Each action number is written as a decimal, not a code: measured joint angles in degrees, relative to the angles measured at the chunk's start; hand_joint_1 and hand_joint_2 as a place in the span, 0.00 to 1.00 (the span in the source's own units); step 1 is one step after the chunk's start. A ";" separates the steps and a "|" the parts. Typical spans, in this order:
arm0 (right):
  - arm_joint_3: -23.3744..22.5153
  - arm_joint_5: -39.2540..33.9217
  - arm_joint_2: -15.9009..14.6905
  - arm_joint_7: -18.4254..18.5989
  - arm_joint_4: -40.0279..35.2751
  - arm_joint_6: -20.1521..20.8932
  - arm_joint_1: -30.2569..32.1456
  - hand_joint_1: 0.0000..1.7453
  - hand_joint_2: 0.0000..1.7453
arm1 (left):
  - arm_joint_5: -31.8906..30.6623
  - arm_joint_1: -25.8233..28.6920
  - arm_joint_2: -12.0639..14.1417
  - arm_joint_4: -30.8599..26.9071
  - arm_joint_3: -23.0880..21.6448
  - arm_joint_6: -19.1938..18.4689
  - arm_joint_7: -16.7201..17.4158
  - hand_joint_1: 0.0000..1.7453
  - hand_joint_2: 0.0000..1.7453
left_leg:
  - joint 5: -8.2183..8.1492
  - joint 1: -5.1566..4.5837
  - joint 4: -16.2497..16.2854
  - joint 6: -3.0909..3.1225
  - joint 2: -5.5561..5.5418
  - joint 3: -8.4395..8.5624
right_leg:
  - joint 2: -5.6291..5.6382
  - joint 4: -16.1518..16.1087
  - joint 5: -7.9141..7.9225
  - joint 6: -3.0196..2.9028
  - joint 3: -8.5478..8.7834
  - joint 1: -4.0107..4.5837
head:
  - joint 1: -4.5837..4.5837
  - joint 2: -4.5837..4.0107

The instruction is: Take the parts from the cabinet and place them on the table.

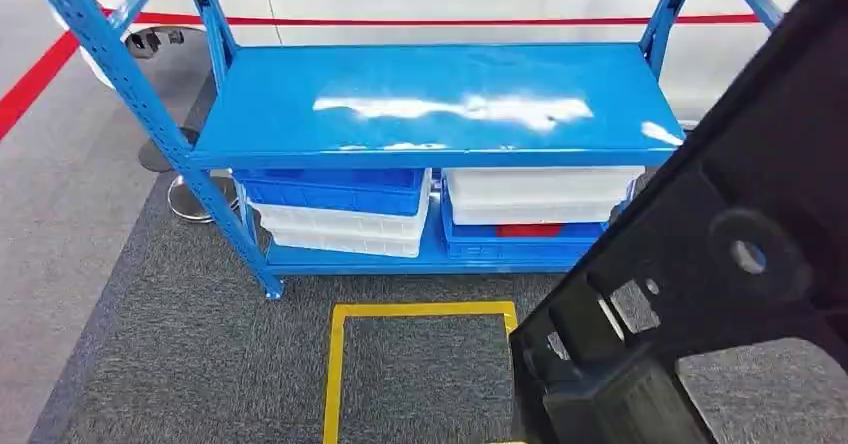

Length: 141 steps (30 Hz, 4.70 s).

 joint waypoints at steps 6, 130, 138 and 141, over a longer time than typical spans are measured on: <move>-0.04 0.33 -0.04 0.87 0.00 -0.02 -0.07 1.00 1.00 | 0.76 -0.08 -0.04 0.07 -1.03 0.09 -0.15 0.00 1.00 | 3.54 -0.04 -0.25 2.76 0.65 -3.49 | 0.51 9.40 -9.77 1.63 -3.34 -0.48 | 0.00 0.00; -10.80 7.63 8.92 -0.35 0.26 -0.07 8.27 1.00 1.00 | 9.09 -0.60 0.35 0.44 -13.03 -1.36 1.33 0.00 1.00 | 2.08 -1.22 -2.25 1.28 0.58 0.07 | 0.24 -1.93 -0.76 -1.25 2.03 0.38 | -0.15 0.02; -12.65 10.69 13.39 -1.46 0.48 -0.07 8.92 1.00 1.00 | 10.38 -0.72 0.35 0.44 -14.93 -2.32 1.33 0.00 1.00 | 2.24 -1.33 -2.06 1.44 0.60 -0.24 | 0.33 -2.00 -0.45 -0.93 1.81 0.24 | -0.18 0.02; -14.03 11.17 15.17 -1.46 0.48 -0.07 9.00 1.00 1.00 | 10.82 -0.74 0.35 0.44 -15.32 -2.54 1.33 0.00 1.00 | 2.23 -1.33 -2.05 1.45 0.61 -0.31 | 0.35 -2.00 -0.45 -0.93 1.73 0.24 | -0.18 0.02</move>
